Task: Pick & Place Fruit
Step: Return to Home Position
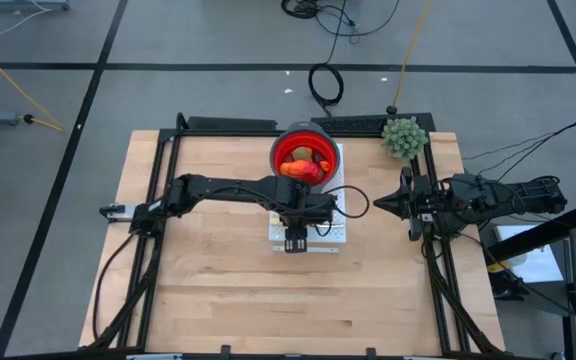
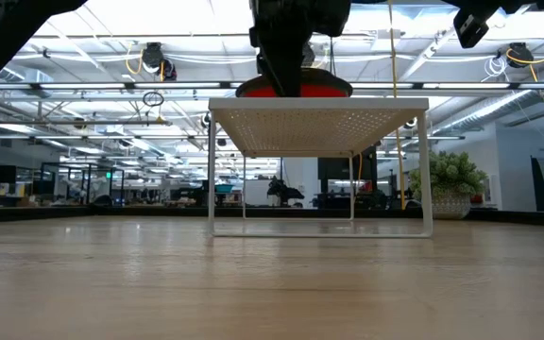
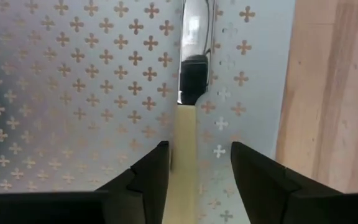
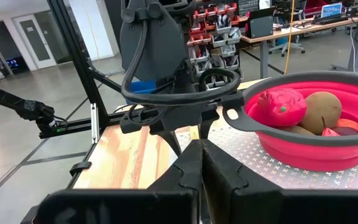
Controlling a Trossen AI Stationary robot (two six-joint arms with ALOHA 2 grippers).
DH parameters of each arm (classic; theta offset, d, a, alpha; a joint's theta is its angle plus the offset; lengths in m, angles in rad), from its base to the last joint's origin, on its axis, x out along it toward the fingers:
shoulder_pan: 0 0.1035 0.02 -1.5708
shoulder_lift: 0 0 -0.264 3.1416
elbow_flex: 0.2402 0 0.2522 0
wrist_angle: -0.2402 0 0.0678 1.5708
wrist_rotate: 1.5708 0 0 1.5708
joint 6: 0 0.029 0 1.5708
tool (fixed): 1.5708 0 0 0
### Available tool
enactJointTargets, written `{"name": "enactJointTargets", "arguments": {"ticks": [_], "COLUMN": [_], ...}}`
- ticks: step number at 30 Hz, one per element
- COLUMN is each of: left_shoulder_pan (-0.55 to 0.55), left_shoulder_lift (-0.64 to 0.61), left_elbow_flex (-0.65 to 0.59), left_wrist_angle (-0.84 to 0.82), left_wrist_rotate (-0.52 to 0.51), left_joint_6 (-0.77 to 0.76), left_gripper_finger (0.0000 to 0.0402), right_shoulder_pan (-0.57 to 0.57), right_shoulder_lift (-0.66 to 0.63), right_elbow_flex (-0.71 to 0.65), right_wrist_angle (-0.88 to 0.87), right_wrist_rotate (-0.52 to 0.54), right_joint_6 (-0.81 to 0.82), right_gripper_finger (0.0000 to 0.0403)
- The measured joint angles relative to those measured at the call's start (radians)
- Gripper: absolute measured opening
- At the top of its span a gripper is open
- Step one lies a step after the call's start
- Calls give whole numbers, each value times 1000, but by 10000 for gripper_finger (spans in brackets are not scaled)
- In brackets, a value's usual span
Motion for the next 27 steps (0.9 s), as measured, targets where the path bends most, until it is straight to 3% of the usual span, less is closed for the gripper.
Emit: {"name": "enactJointTargets", "arguments": {"ticks": [19, 27], "left_shoulder_pan": [-16, -20], "left_shoulder_lift": [-133, -224], "left_elbow_flex": [1, 2], "left_wrist_angle": [17, 27], "left_wrist_rotate": [4, -130], "left_joint_6": [-67, -94], "left_gripper_finger": [175, 175], "right_shoulder_pan": [0, 0], "right_shoulder_lift": [0, 0], "right_elbow_flex": [0, 0], "right_wrist_angle": [1, 2], "right_wrist_rotate": [3, 3], "right_joint_6": [7, 7], "right_gripper_finger": [1, 1]}}
